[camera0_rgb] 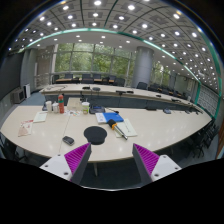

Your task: Arrange mouse

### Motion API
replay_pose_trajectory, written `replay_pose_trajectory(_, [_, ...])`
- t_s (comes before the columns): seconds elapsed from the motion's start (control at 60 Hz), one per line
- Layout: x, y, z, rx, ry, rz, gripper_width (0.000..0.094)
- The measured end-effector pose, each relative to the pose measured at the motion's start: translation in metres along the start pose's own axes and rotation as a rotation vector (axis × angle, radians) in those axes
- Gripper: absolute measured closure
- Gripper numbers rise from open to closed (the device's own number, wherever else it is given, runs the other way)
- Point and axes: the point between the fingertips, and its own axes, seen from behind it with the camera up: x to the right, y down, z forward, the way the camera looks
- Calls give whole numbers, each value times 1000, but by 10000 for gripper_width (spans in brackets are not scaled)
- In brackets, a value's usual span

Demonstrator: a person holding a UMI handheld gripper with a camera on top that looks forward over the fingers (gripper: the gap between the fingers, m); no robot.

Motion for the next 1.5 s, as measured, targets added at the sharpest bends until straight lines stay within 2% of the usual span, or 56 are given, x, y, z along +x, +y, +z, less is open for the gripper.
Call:
replay_pose_trajectory(0.233, [-11,51,42,-51,-16,-15,84])
replay_pose_trajectory(0.4, [-69,118,106,-100,-106,-35,84])
replay_pose_trajectory(0.533, [-124,147,152,-119,-178,-39,84])
replay_pose_trajectory(0.667, [-191,151,216,-84,-252,-38,82])
replay_pose_trajectory(0.817, [-255,149,292,-62,-279,-40,82])
replay_pose_trajectory(0.917, [-287,155,336,-97,-281,-24,82])
replay_pose_trajectory(1.15, [-317,158,404,-148,-241,-28,81])
replay_pose_trajectory(1.5, [-330,138,452,-172,-213,-46,80])
